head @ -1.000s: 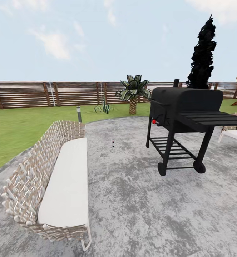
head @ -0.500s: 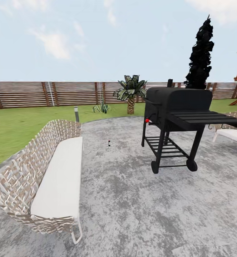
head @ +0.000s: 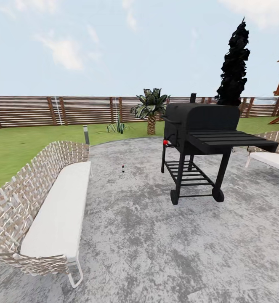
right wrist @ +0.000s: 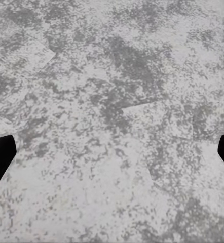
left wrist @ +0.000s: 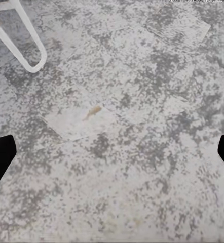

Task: Pick up the pesticide atomizer in the garden and spray insectifuge to fully cover both potted plants in the garden.

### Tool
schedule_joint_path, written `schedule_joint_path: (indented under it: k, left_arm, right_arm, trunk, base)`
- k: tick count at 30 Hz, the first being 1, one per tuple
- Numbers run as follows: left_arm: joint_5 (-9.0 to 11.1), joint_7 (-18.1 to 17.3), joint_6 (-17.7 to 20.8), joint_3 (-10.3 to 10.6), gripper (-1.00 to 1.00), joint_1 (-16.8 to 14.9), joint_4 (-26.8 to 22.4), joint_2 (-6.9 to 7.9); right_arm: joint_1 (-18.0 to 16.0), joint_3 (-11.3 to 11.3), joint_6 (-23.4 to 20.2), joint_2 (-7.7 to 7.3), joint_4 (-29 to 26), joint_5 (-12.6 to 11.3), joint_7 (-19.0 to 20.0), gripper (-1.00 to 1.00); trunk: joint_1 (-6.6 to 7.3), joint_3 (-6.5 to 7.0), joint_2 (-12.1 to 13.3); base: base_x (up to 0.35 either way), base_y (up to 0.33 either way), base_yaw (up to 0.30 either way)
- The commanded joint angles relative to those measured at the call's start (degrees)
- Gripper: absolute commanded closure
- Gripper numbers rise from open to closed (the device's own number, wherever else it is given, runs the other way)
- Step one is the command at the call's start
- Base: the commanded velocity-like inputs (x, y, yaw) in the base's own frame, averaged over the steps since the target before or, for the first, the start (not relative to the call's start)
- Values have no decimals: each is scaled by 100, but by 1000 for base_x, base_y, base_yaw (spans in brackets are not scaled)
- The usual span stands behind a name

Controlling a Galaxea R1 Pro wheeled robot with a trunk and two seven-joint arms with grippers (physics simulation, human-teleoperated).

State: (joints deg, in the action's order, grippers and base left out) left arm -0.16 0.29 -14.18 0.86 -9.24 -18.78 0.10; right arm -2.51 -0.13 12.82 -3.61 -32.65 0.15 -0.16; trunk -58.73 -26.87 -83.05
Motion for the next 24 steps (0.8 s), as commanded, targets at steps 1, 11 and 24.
schedule_joint_path:
  k: [1, 11, 24]
  left_arm:
    - [-2, 4, -27, 7, -100, -2, 4, 3]
    - [22, -35, -68, -10, -100, 34, -42, 28]
    - [75, -51, -76, -67, -100, 36, -3, 34]
  right_arm:
    - [-4, 2, 19, 0, 7, 2, -2, -100]
    - [-4, -19, 26, 1, 171, -10, -10, -100]
    - [-4, -27, 28, 1, 198, -15, -19, -100]
  trunk:
    - [0, -6, -3]
    - [0, -6, -3]
    - [-132, -113, -243]
  base:
    - [58, -312, 0]
    - [55, -121, 0]
    - [0, -1, 0]
